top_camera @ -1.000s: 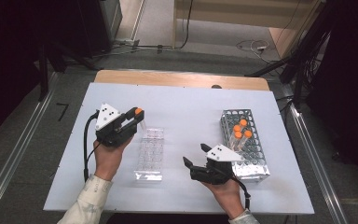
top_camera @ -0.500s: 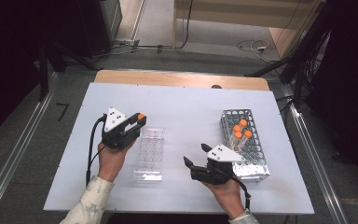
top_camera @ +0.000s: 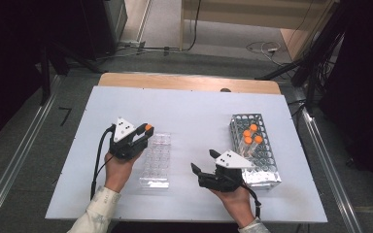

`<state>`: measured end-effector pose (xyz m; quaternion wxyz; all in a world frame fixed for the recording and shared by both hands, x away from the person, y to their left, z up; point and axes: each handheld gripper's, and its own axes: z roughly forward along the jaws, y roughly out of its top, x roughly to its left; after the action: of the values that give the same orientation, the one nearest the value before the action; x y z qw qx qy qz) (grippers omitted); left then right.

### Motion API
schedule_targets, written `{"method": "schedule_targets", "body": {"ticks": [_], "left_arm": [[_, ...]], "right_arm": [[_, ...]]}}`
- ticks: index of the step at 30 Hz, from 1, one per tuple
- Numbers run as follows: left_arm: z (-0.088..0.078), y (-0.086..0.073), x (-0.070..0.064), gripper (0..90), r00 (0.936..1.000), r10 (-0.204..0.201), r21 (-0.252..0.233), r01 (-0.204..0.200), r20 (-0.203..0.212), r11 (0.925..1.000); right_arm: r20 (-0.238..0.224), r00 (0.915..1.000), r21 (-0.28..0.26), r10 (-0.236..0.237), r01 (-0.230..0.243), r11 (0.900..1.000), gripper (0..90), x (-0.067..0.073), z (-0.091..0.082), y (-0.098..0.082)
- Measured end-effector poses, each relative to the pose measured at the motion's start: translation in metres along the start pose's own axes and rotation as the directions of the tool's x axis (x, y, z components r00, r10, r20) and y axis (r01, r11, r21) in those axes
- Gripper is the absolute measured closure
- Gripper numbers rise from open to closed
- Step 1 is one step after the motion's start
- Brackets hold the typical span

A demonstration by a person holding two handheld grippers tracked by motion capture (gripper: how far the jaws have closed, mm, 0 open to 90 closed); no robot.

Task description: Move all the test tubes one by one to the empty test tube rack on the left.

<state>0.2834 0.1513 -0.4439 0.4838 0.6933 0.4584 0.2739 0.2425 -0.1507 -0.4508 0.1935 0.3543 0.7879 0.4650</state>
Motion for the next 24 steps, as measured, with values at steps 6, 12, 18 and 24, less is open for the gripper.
{"method": "schedule_targets", "body": {"ticks": [6,12,18,24], "left_arm": [[0.001,-0.003,0.001,68.8,0.9999,-0.013,0.003,0.013,0.004,0.9999],[-0.002,-0.002,0.002,48.3,0.9996,-0.024,-0.008,0.024,0.014,0.9997],[-0.009,0.0,0.0,25.1,0.997,-0.077,-0.008,0.077,0.002,0.997],[-0.024,-0.001,0.006,17.0,0.9911,-0.132,-0.026,0.132,0.018,0.9909]], "right_arm": [[0.0,1.0,-0.001,-0.001,0.001,1.0,22.5,0.0,0.0,0.0],[0.002,1.0,-0.005,-0.001,0.001,1.0,22.6,0.0,-0.001,0.0],[0.003,1.0,-0.009,0.003,-0.003,1.0,22.6,-0.001,-0.002,0.0],[0.016,0.9999,-0.026,0.006,-0.006,1.0,22.6,-0.005,-0.012,0.0]]}}
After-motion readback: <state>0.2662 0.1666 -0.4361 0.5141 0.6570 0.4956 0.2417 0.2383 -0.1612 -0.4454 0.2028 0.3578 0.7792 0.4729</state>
